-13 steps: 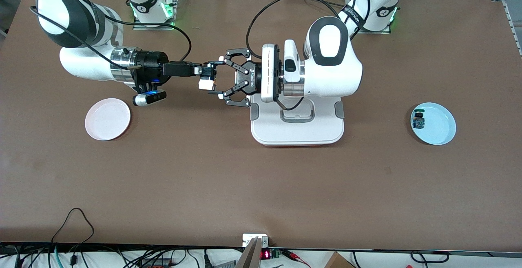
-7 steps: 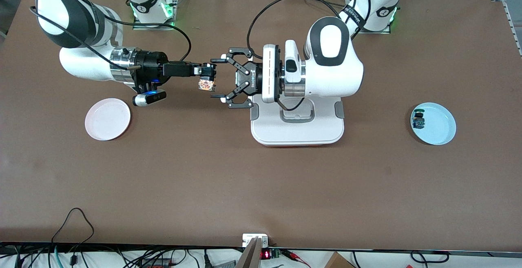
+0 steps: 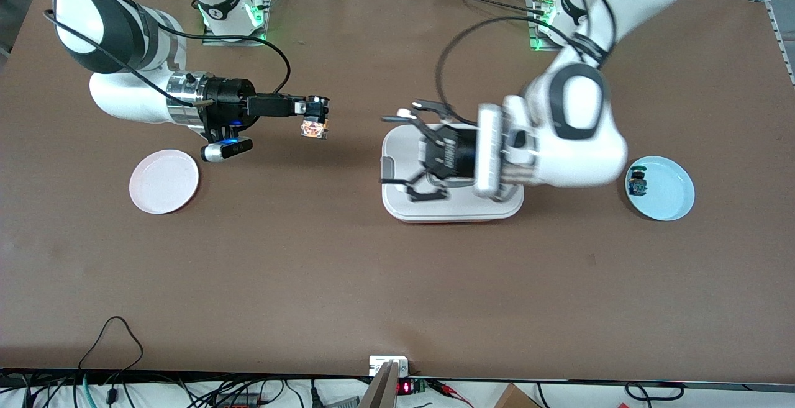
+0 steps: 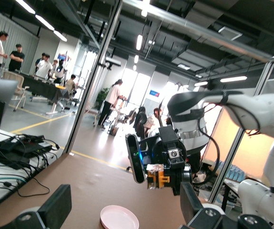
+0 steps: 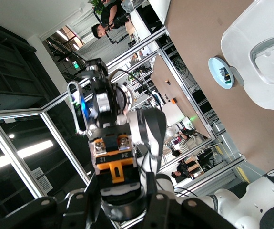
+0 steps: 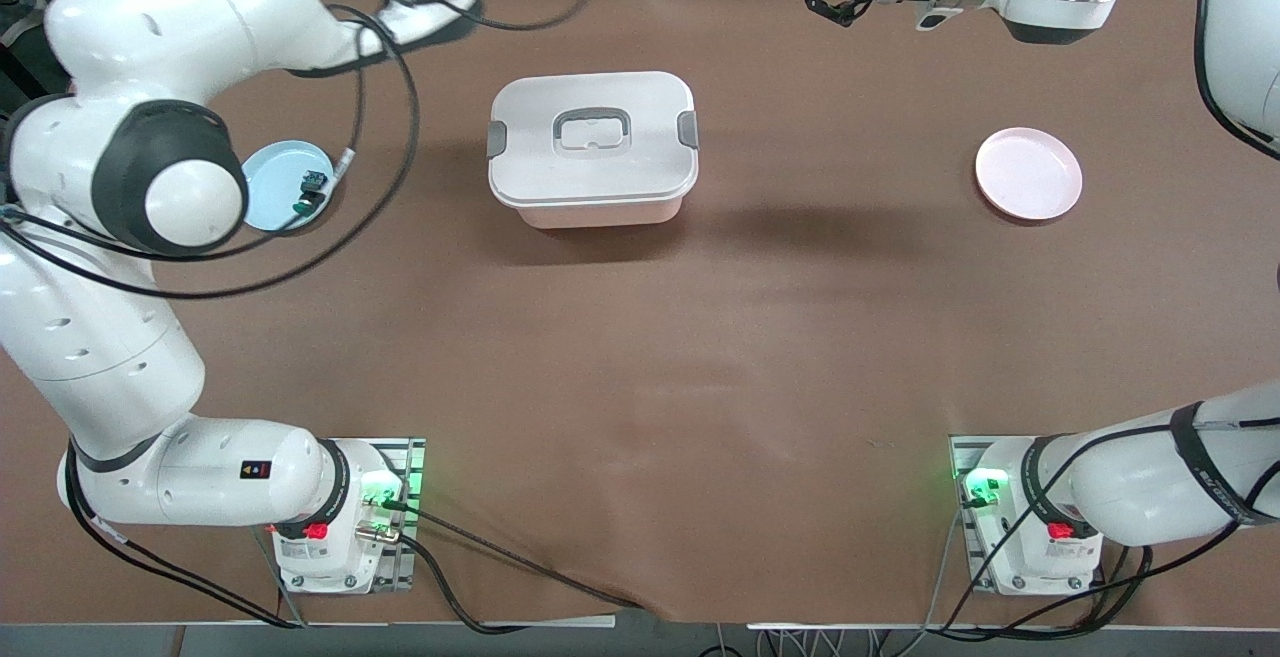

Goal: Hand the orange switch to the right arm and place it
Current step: 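Open the left gripper and withdraw it while the right gripper holds the switch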

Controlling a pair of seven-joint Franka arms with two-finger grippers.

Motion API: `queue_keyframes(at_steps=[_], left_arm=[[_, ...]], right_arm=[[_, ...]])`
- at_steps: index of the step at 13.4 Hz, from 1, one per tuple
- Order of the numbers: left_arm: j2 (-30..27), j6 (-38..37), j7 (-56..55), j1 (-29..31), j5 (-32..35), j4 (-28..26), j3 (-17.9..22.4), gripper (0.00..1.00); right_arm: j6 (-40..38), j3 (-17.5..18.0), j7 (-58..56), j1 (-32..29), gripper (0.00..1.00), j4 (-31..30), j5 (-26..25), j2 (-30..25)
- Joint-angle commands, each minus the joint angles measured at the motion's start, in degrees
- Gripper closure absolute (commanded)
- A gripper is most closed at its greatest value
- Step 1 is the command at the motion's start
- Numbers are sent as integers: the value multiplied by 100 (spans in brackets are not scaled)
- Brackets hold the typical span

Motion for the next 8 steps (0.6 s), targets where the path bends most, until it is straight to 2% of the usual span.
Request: queue_keyframes(at_steps=[1, 3, 5, 8], left_arm=[[316, -933, 201, 1094, 607, -5, -105, 0], [755, -1451, 184, 1815, 716, 153, -105, 0], [1160, -1858, 193, 2178, 1301, 661, 96, 0], [1162, -1858, 158, 2469, 1769, 996, 640, 0]], right_arm=[[-338, 24, -128, -244, 100, -96, 21, -75], [-777, 7, -136, -560, 100, -105, -416, -14], [-1146, -2, -145, -841, 100, -105, -996, -5], [-1814, -2, -654, -1360, 100, -35, -2462, 48]])
